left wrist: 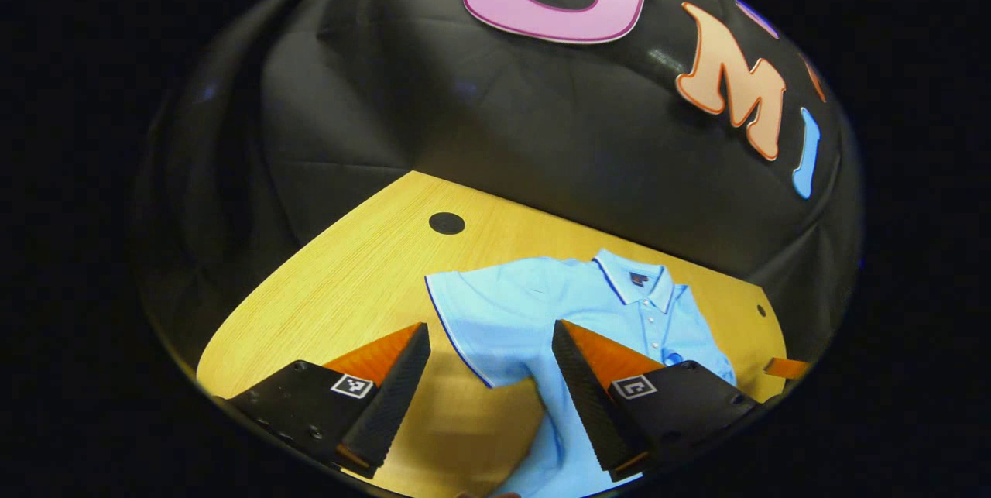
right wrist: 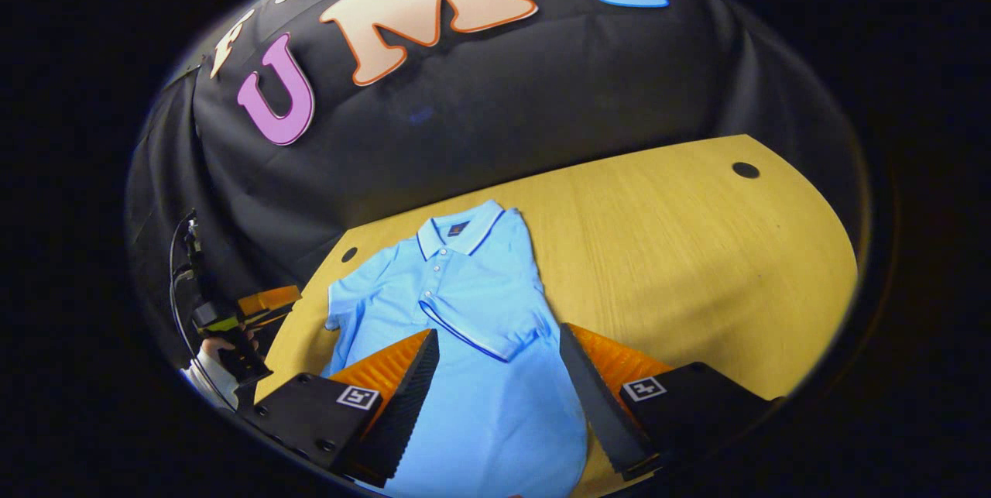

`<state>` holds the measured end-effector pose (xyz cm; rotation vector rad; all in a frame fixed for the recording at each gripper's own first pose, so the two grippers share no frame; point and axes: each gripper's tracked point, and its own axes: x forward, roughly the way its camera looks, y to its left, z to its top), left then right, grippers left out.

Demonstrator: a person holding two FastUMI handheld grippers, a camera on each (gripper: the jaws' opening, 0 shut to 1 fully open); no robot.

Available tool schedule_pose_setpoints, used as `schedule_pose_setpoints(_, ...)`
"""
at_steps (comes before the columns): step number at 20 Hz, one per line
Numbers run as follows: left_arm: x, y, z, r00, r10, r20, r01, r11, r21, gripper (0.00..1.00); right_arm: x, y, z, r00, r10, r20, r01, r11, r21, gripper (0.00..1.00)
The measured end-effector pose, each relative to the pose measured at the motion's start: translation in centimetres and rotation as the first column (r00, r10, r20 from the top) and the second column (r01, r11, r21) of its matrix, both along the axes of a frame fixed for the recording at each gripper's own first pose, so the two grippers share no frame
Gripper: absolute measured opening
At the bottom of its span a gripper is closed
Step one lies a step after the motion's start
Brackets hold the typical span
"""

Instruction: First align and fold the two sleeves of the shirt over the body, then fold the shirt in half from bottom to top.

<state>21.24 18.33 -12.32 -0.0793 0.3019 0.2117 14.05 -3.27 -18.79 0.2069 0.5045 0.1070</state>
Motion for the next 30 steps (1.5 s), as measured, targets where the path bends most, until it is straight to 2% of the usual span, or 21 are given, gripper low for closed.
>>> schedule_pose_setpoints(6, 4.9, 4.4, -1.7, 0.997, 0.043, -0.06, -0.043, 0.999, 0.005, 0.94, -4.7, -4.8, 1.8, 0.992, -0.123, 0.015, 0.124, 0.991, -0.04, 0.98)
schedule_pose_setpoints(11, 5.7, 5.8, -3.9, 0.989, 0.064, -0.133, -0.059, 0.997, 0.047, 0.93, -5.9, -8.7, 3.4, 0.979, -0.203, 0.033, 0.205, 0.975, -0.087, 0.98)
schedule_pose_setpoints(15, 6.2, 6.1, -4.1, 0.988, 0.062, -0.144, -0.05, 0.995, 0.087, 0.82, -6.2, -10.8, 4.4, 0.965, -0.257, 0.052, 0.261, 0.961, -0.093, 0.98)
schedule_pose_setpoints(16, 6.0, 6.6, -4.3, 0.984, 0.081, -0.159, -0.063, 0.991, 0.114, 0.7, -6.4, -10.9, 4.4, 0.964, -0.26, 0.053, 0.264, 0.96, -0.094, 0.98)
schedule_pose_setpoints(17, 5.9, 7.0, -4.5, 0.98, 0.1, -0.173, -0.076, 0.987, 0.14, 0.71, -6.3, -11.1, 4.4, 0.963, -0.264, 0.054, 0.268, 0.958, -0.099, 0.98)
schedule_pose_setpoints(18, 6.2, 7.0, -4.5, 0.98, 0.1, -0.173, -0.074, 0.986, 0.15, 0.6, -6.3, -11.2, 4.4, 0.963, -0.265, 0.051, 0.269, 0.958, -0.101, 0.98)
schedule_pose_setpoints(20, 6.3, 6.6, -4.5, 0.982, 0.091, -0.167, -0.067, 0.988, 0.142, 0.5, -6.4, -10.9, 4.3, 0.965, -0.259, 0.051, 0.262, 0.96, -0.101, 0.98)
schedule_pose_setpoints(22, 6.4, 6.5, -4.4, 0.984, 0.085, -0.157, -0.064, 0.989, 0.13, 0.35, -6.5, -10.9, 4.1, 0.966, -0.253, 0.045, 0.256, 0.96, -0.111, 0.98)
schedule_pose_setpoints(23, 6.4, 6.4, -4.3, 0.985, 0.082, -0.154, -0.063, 0.99, 0.123, 0.32, -6.5, -10.8, 4.1, 0.967, -0.249, 0.045, 0.253, 0.961, -0.114, 0.98)
schedule_pose_setpoints(24, 6.4, 6.3, -4.2, 0.986, 0.071, -0.149, -0.055, 0.992, 0.111, 0.22, -6.4, -10.7, 4.1, 0.969, -0.245, 0.045, 0.248, 0.962, -0.113, 0.98)
schedule_pose_setpoints(25, 6.5, 6.1, -4.1, 0.987, 0.072, -0.144, -0.057, 0.993, 0.105, 0.18, -6.4, -10.6, 4.1, 0.97, -0.241, 0.046, 0.244, 0.963, -0.112, 0.98)
schedule_pose_setpoints(26, 6.6, 5.9, -4.2, 0.987, 0.071, -0.143, -0.057, 0.993, 0.102, 0.05, -6.5, -10.6, 4.2, 0.97, -0.24, 0.049, 0.244, 0.963, -0.114, 0.98)
schedule_pose_setpoints(30, 6.0, 3.7, -3.2, 0.989, 0.047, -0.141, -0.035, 0.996, 0.088, 0.0, -6.8, -10.5, 4.6, 0.971, -0.231, 0.065, 0.238, 0.963, -0.124, 0.98)
